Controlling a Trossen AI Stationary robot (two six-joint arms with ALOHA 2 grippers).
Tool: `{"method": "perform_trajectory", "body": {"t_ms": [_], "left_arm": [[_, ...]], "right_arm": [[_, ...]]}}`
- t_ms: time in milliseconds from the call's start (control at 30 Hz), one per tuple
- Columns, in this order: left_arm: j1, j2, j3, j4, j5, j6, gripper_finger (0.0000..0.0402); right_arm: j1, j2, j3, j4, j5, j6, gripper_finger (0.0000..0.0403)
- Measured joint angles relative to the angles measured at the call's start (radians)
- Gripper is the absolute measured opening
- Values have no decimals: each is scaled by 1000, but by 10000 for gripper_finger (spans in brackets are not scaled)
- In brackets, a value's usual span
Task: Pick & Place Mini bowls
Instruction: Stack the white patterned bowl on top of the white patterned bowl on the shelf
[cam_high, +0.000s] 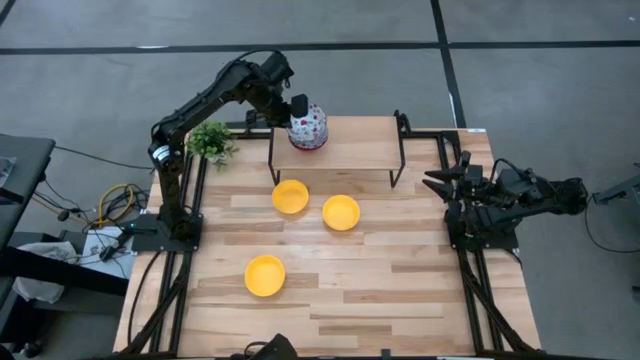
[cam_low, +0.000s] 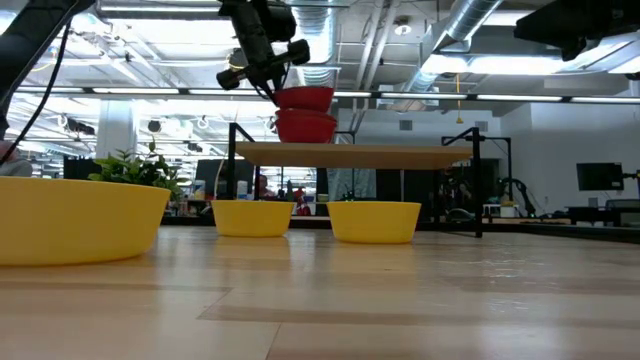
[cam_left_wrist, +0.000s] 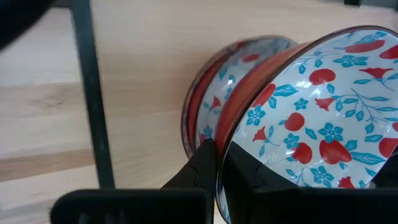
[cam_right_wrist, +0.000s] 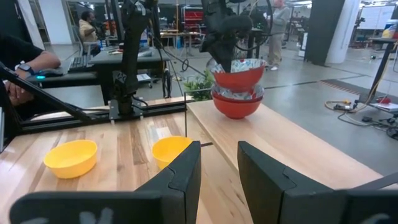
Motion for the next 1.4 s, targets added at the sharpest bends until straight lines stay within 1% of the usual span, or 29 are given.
{"method": "perform_trajectory", "body": {"t_ms": [367, 567, 1400], "left_arm": [[-7, 12, 0, 2, -1, -1, 10], [-12, 44, 0, -8, 8, 0, 10], [-6, 45, 0, -16, 14, 10, 21]], "right_arm": [[0, 0, 0, -19, 0, 0, 95], [0, 0, 0, -20, 0, 0, 95], [0, 0, 0, -24, 1, 1, 95]]}}
